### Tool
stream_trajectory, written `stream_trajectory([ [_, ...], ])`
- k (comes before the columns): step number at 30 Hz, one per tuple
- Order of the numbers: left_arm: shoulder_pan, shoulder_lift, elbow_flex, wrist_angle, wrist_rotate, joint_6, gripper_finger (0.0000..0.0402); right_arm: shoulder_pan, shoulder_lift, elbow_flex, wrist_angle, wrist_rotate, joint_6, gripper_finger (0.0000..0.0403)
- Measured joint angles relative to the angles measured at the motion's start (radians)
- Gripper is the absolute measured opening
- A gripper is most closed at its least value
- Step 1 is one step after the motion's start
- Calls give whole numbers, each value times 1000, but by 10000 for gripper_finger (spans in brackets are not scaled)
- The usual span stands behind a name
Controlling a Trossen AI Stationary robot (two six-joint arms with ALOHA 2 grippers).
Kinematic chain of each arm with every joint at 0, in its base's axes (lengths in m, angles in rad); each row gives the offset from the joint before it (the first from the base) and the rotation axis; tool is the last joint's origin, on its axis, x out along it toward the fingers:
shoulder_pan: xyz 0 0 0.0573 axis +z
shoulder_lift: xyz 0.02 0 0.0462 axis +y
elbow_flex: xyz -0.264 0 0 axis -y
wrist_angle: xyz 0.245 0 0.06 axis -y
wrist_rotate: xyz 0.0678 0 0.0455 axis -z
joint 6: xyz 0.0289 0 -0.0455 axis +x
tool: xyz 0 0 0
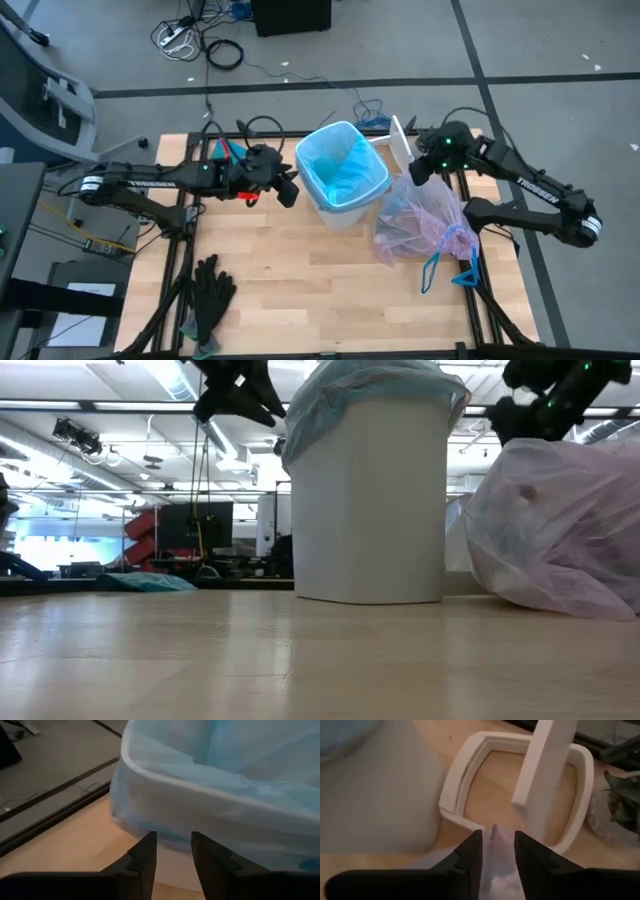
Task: Place trash/remove bag and relplace
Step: Put the white trash bin cover into the top of the trash bin
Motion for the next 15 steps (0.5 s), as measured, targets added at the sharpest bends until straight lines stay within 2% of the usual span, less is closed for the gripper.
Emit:
stream_trajectory([
  [2,-1,-1,0,5,0,-4,131,0,-4,-46,65,23,0,100],
  [6,-1,-1,2,8,0,-4,131,0,14,-108,112,139,-4,99],
  [12,-1,-1,9,6,0,-3,131,0,58,-186,312,157,-13,99],
  [15,0,-1,9,7,0,-1,131,0,99,-199,408,216,-19,98],
])
